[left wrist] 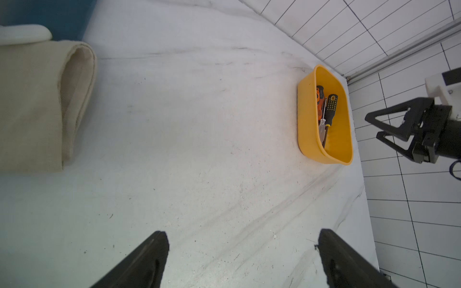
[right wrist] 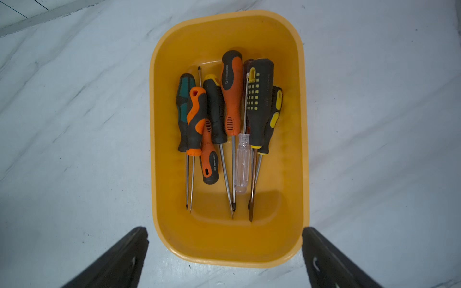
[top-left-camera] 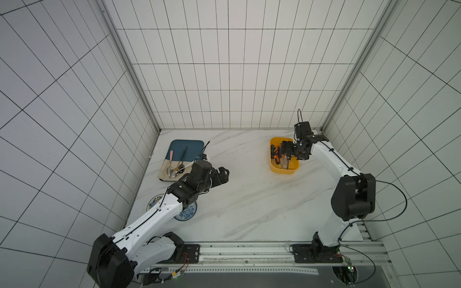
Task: Put the screwdriver on the desktop into the storage box
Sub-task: Reset both arms
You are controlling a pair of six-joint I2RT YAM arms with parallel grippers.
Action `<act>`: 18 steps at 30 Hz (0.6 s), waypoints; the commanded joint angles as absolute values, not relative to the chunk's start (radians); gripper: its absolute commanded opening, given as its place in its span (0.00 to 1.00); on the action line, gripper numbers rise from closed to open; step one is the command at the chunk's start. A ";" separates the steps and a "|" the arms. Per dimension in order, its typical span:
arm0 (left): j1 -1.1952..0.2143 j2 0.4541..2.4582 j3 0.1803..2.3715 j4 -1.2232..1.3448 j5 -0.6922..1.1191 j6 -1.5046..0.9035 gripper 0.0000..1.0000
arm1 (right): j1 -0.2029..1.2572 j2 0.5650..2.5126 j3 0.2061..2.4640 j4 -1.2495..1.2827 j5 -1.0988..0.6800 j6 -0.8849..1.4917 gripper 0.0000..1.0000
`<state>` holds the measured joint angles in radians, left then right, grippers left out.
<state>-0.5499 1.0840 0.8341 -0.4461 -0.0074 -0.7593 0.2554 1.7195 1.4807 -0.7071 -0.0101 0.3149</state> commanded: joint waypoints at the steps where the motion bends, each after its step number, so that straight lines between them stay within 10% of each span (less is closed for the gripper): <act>1: -0.513 1.113 0.923 -0.512 -0.118 -0.678 0.98 | 0.255 1.635 1.421 -0.655 0.058 0.332 0.99; 18: -0.087 1.207 0.876 -0.135 -0.489 -0.259 0.98 | 0.197 1.302 0.971 -0.177 0.468 0.156 0.99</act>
<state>-0.1158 1.2137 0.9436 -0.3439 -0.3424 -0.4198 0.2085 1.3575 1.0695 -0.3614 0.3305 0.2398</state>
